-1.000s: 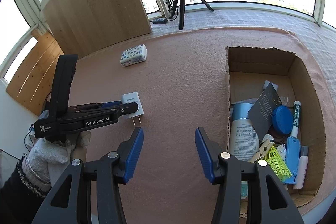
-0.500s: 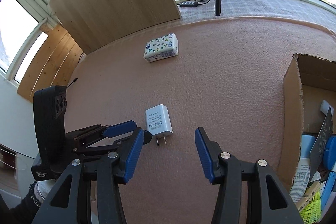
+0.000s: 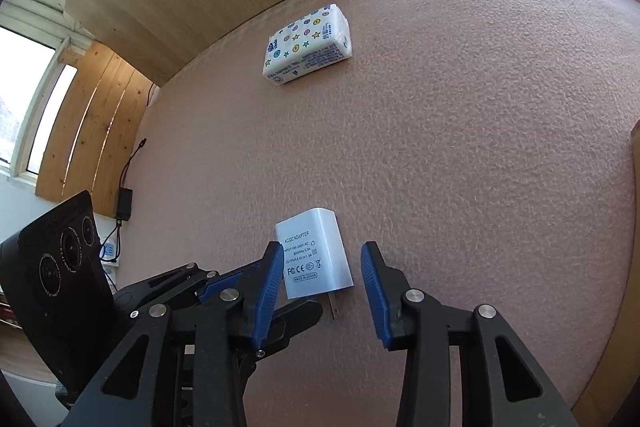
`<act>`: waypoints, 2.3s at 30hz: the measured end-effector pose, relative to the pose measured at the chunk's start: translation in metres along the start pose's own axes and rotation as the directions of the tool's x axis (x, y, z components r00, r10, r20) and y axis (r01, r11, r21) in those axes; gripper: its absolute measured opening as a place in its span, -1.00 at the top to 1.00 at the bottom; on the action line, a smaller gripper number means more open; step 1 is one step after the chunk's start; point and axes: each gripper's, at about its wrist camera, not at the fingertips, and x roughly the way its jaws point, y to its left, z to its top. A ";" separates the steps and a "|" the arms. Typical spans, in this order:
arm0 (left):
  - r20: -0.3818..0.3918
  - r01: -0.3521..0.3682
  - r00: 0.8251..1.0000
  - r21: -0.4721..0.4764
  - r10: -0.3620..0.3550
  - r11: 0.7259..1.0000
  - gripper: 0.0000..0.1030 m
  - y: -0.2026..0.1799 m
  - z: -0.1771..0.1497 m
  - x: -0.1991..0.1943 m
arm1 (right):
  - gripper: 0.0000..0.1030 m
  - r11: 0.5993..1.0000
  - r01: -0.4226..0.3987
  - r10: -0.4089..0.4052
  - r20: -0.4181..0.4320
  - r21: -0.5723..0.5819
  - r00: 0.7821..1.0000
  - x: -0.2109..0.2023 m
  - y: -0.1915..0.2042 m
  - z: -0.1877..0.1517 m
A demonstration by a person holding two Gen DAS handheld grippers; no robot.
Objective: Organize objects
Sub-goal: 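Move the right gripper to the white power adapter and grasp it, then carry the white adapter into the box and open the right gripper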
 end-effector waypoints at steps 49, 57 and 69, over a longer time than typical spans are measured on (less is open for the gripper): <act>-0.049 0.160 0.987 0.384 -0.153 0.910 0.34 -0.236 0.074 0.065 | 0.45 0.953 0.073 -0.171 0.326 0.294 0.930 -0.184 -0.143 -0.029; -0.062 0.140 0.990 0.386 -0.125 0.912 -0.02 -0.234 0.074 0.069 | 0.42 0.953 0.035 -0.142 0.340 0.302 0.930 -0.183 -0.156 -0.030; -0.012 0.078 0.997 0.359 -0.079 0.930 -0.06 -0.186 0.082 0.041 | 0.13 0.939 0.042 -0.174 0.367 0.340 0.914 -0.189 -0.155 -0.047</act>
